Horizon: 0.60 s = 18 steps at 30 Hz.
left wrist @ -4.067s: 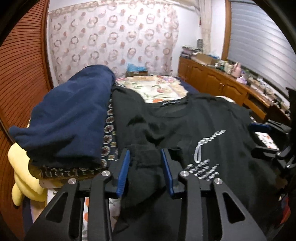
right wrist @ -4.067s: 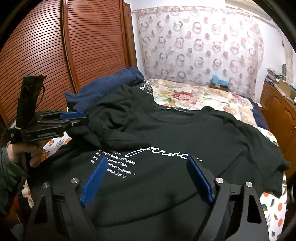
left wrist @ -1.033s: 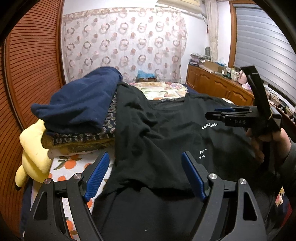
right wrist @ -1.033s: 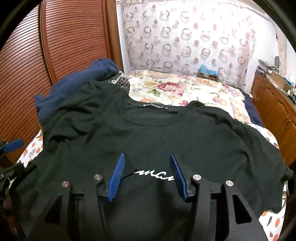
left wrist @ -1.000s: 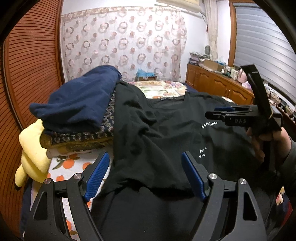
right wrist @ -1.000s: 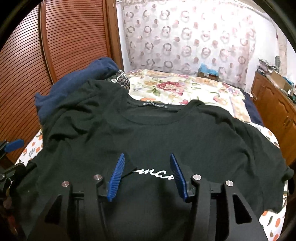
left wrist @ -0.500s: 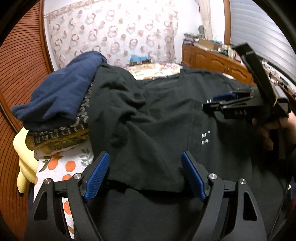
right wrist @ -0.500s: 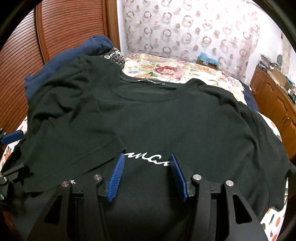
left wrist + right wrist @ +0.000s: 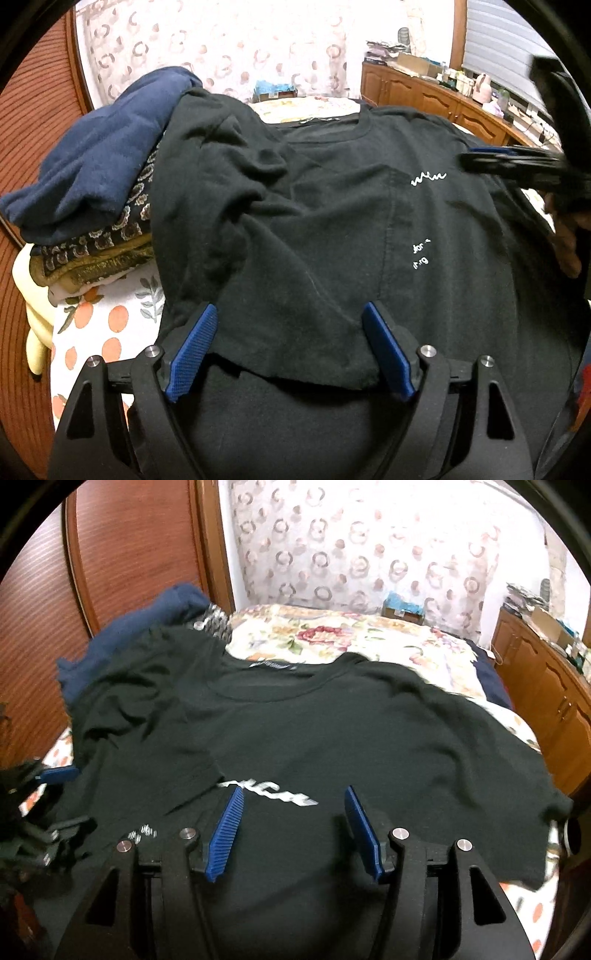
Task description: Fold small clothes
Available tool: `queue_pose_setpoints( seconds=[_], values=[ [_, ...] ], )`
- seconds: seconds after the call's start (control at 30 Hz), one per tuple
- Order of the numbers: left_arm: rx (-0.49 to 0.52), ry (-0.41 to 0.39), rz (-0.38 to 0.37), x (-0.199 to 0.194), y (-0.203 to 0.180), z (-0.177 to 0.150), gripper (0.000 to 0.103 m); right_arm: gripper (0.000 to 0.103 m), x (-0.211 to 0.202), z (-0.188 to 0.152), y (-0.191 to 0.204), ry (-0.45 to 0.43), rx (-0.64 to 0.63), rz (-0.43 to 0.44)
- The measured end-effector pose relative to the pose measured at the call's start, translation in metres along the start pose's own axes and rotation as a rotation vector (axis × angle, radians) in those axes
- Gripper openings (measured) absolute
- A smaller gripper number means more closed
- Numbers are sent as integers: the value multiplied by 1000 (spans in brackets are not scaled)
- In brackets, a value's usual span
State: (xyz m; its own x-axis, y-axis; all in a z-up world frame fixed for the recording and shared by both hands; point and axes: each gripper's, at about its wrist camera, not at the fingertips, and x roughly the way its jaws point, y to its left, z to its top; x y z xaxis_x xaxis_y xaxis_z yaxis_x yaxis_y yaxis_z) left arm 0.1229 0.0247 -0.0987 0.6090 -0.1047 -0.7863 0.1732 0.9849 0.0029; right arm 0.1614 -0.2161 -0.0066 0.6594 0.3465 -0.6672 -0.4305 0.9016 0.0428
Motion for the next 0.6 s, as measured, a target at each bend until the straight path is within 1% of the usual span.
queue_pose_setpoints(
  seconds=[0.07, 0.2, 0.33, 0.43, 0.53, 0.6],
  values=[
    [-8, 3, -9, 0, 2, 0, 83, 59, -19, -8, -16, -15, 4, -26],
    [-7, 3, -8, 0, 2, 0, 83, 59, -49, -28, -55, -19, 29, -118],
    [-7, 3, -8, 0, 2, 0, 83, 59, -68, -47, -103, -4, 114, -196],
    [-7, 3, -8, 0, 1, 0, 83, 59, -71, -58, -129, 14, 169, -230],
    [-7, 3, -9, 1, 2, 0, 83, 58, -62, -65, -144, 48, 208, -257],
    [-7, 3, -9, 1, 2, 0, 83, 56, -56, -69, -150, 68, 239, -256]
  ],
)
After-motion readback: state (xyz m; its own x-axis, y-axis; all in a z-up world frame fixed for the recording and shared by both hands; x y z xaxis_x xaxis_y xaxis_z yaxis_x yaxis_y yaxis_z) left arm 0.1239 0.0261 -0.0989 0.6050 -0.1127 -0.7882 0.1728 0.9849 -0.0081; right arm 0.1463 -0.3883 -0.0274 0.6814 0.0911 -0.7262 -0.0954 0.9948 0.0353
